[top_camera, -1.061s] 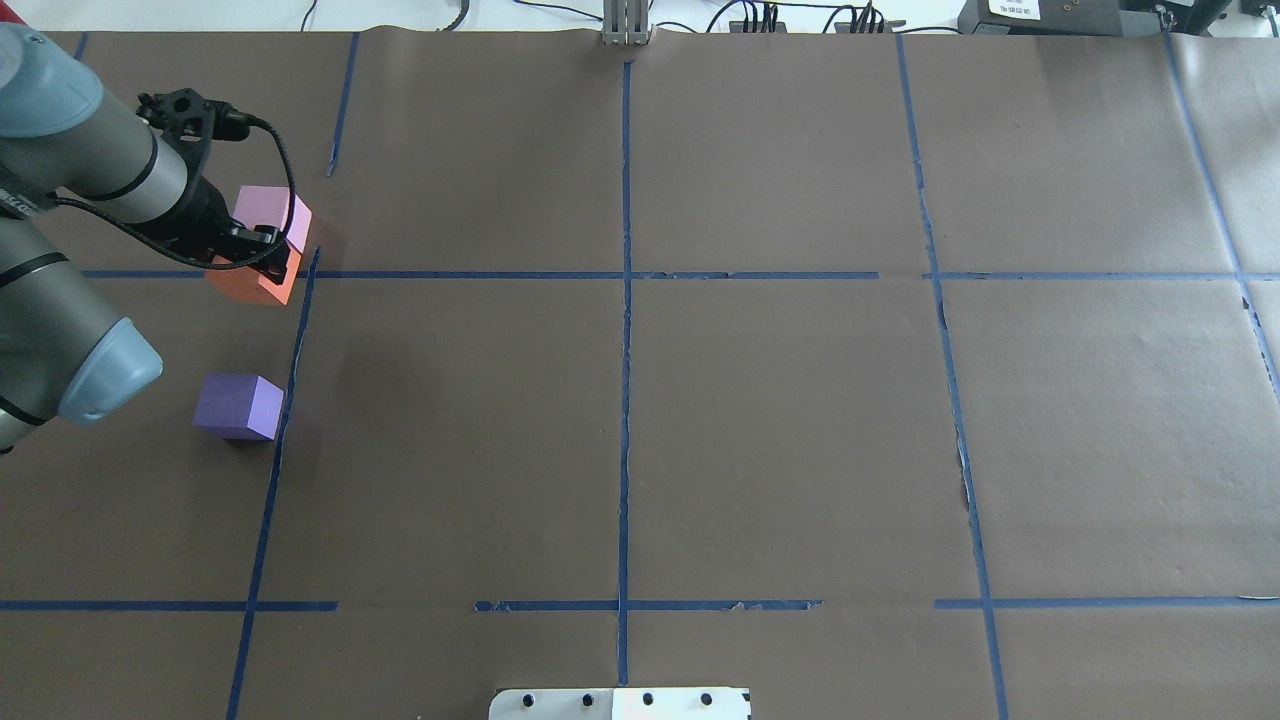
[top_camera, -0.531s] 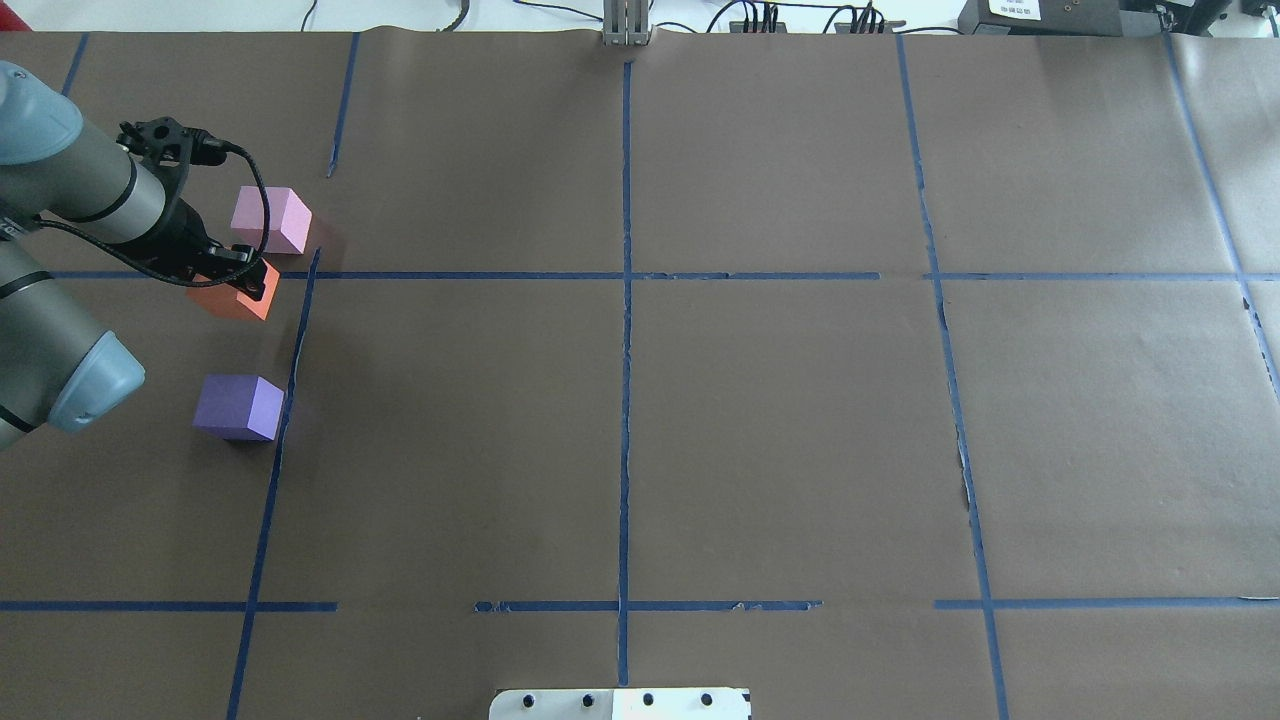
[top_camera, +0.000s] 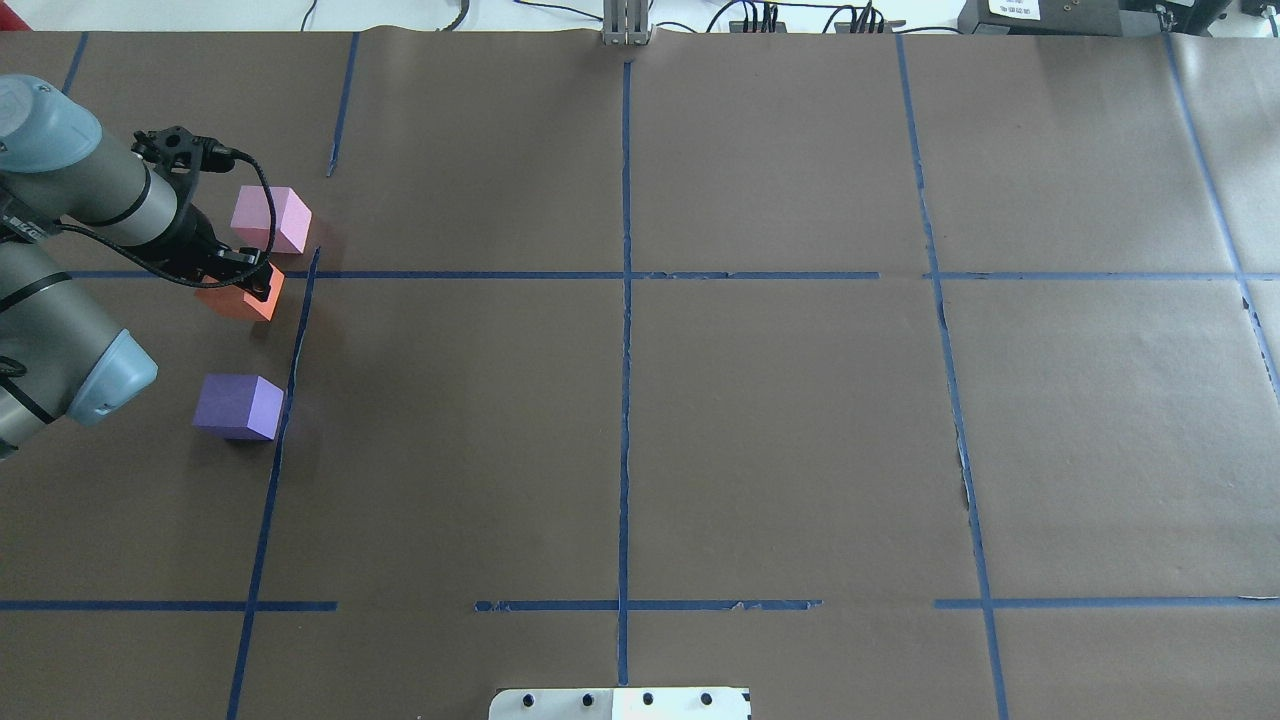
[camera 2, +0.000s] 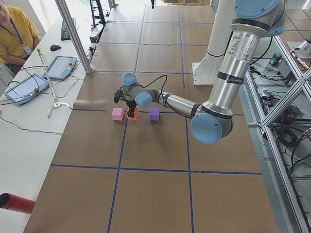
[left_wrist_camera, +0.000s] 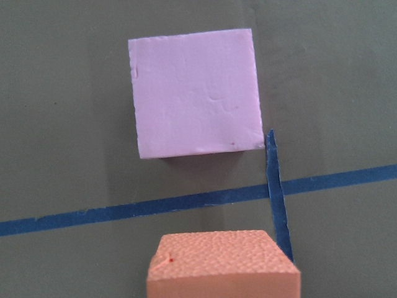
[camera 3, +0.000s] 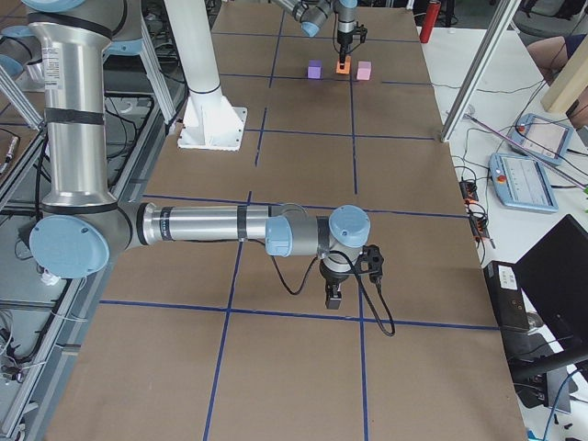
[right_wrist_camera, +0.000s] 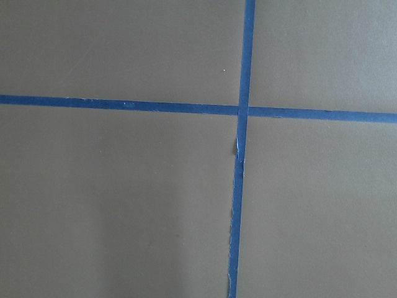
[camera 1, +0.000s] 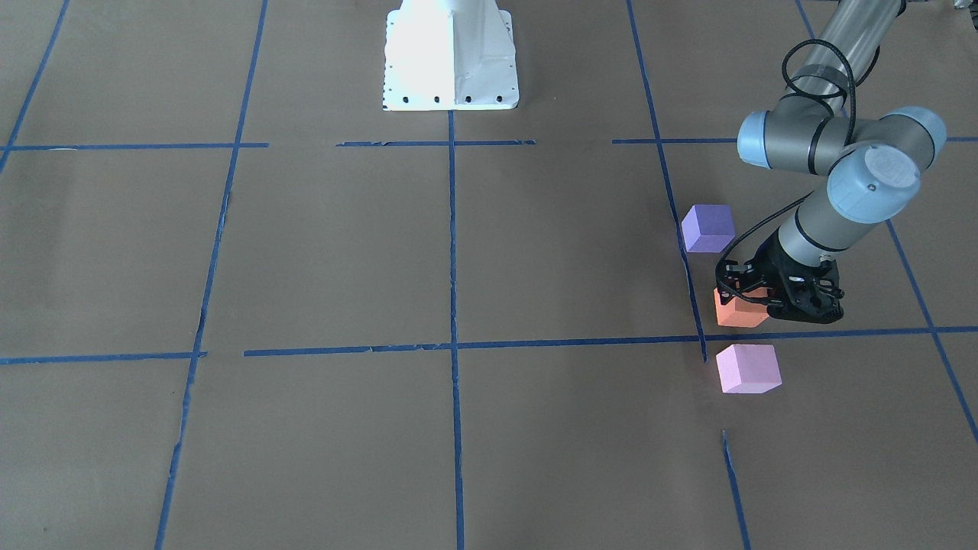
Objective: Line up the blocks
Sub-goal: 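Lower the orange cube between the pink and purple cubes, aligning them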
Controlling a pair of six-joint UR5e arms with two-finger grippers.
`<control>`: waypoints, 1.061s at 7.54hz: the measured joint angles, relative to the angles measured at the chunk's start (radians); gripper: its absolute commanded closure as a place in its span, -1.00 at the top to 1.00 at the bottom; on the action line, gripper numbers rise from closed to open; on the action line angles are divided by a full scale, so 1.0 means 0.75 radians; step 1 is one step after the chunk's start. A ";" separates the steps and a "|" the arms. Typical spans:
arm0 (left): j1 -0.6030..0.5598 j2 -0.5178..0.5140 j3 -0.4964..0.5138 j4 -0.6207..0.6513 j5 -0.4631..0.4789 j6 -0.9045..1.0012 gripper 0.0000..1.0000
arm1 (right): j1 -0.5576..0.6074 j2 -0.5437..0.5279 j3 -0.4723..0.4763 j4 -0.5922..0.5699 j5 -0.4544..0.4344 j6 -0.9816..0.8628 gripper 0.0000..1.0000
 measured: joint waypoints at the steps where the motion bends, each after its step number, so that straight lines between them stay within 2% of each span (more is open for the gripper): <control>1: 0.002 -0.007 0.017 -0.020 0.000 -0.029 -0.44 | 0.000 0.000 0.000 0.000 0.000 0.000 1.00; 8: 0.006 -0.013 0.049 -0.046 -0.023 -0.143 -0.43 | 0.000 0.000 0.000 0.000 -0.001 0.000 1.00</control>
